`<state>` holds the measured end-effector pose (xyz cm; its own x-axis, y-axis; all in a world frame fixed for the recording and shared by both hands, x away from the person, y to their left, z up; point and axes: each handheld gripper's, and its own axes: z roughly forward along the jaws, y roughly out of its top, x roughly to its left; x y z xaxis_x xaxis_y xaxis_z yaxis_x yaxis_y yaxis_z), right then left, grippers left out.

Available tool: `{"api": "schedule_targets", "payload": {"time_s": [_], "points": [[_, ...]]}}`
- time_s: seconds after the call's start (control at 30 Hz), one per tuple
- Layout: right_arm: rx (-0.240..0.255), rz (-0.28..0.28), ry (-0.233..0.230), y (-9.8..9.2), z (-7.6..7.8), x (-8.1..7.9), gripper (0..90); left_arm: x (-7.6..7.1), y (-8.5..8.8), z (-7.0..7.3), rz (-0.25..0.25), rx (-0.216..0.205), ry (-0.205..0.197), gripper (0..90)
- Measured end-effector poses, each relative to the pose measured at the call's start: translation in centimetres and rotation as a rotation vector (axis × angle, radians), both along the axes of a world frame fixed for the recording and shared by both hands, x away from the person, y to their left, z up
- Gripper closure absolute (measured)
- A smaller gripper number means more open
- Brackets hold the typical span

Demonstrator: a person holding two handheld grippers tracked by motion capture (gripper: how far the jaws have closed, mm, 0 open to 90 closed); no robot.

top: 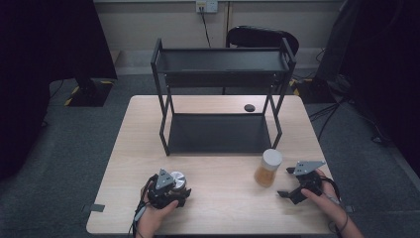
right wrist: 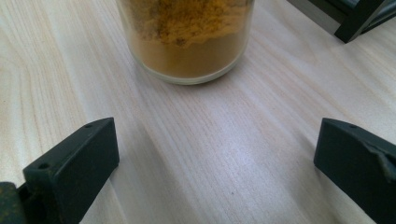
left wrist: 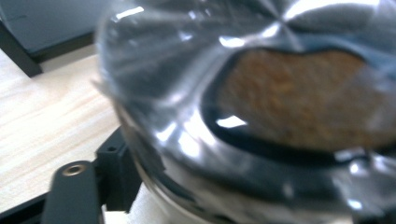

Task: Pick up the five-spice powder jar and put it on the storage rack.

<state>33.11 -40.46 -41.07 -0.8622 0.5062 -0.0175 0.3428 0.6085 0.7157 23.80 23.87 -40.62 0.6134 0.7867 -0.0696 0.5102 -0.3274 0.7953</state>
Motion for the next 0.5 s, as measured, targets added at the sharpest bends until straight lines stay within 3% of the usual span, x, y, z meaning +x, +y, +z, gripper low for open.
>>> {"api": "schedule_targets", "payload": {"time_s": [0.2,0.5], "points": [[0.0,0.0,0.0,0.0,0.0,0.0,0.0,-0.4,-0.4,0.0,0.002,0.026,-0.028,30.9],[0.0,0.0,0.0,0.0,0.0,0.0,0.0,0.1,-1.0,1.0,0.016,0.035,-0.011,31.5]]}}
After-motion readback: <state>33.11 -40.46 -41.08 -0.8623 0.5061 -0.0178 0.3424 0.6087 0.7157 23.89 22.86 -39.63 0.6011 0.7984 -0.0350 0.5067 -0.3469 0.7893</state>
